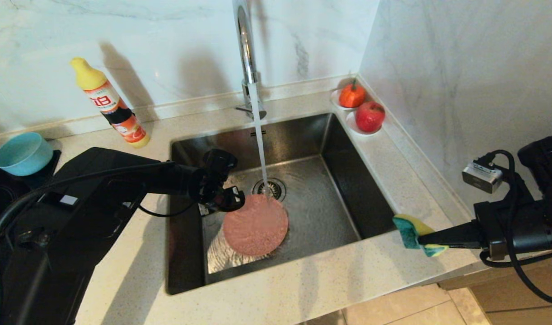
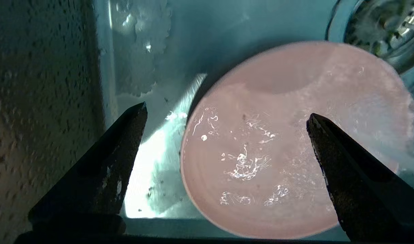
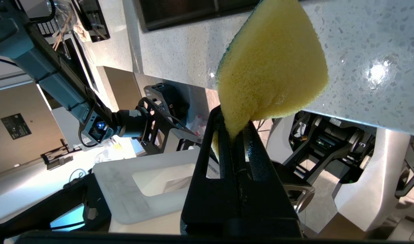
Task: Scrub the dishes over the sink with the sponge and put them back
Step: Rinse the plate
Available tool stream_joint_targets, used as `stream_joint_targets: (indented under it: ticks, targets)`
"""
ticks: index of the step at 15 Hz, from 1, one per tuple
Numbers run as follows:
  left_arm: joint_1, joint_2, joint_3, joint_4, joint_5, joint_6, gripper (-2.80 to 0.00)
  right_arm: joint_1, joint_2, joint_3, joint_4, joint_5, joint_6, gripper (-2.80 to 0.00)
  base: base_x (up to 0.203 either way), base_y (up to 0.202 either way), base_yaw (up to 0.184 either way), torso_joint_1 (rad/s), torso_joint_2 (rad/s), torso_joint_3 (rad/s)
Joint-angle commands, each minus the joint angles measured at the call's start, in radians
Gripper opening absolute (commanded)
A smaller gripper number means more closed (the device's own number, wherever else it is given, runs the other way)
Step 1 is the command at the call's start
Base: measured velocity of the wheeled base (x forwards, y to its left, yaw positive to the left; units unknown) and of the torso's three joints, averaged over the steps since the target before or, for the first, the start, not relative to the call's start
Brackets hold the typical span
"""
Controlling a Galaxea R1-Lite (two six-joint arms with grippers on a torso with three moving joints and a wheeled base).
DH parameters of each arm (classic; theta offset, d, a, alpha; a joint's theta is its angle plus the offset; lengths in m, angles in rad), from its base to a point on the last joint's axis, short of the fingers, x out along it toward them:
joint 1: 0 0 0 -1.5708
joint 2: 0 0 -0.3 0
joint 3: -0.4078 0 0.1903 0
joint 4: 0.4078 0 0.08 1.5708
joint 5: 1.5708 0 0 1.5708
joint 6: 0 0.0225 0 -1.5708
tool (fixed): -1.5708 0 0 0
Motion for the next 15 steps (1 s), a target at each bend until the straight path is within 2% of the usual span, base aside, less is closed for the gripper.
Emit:
stream_joint_targets:
  ticks: [1,15]
  targets:
    - [0.012,0.025,-0.015,0.001,0.003,-0.001,0.0,0.0,0.007,0.019,-0.026,0.005,0.003,-2.8,0.0,0.0,0.0,0.0,0.0,0.0]
    - [0.023,0.096,-0.087,0.004,0.002,0.001,0.0,-0.002,0.017,0.041,-0.062,0.005,0.003,-2.8,0.0,0.0,0.0,0.0,0.0,0.0]
